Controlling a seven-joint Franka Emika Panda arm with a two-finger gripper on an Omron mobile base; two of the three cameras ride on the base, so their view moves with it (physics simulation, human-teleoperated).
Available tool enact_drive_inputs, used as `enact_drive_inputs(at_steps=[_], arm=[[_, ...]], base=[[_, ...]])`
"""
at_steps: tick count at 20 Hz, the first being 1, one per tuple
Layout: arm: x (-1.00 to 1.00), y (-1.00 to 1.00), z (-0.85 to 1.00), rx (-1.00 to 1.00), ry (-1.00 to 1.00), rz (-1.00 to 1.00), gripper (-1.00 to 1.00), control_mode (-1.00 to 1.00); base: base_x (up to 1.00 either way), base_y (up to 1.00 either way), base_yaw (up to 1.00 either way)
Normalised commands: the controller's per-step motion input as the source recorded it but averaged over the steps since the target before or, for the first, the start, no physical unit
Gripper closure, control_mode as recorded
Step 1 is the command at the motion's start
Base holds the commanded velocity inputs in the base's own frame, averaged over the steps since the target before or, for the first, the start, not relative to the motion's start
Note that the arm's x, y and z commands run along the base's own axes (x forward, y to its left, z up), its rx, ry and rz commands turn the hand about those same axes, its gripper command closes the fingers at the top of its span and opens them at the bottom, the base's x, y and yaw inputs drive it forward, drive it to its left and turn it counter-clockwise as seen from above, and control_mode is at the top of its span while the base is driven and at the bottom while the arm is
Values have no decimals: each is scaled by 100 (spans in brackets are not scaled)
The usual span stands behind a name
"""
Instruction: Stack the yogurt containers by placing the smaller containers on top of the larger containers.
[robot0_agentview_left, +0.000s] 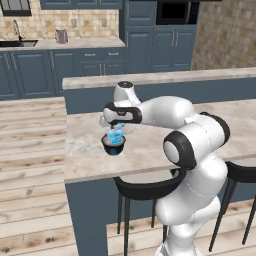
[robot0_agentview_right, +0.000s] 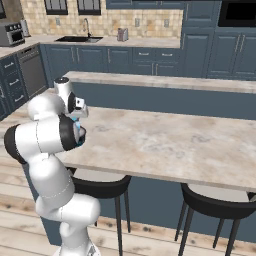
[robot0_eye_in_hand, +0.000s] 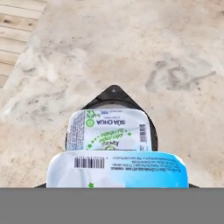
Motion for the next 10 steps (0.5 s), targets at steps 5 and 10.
enact_drive_inputs(at_steps=[5,10], arm=[[4,0,-5,0,0,0,100,-100],[4,0,-6,0,0,0,100,-100]], base=[[0,0,0],[0,0,0]])
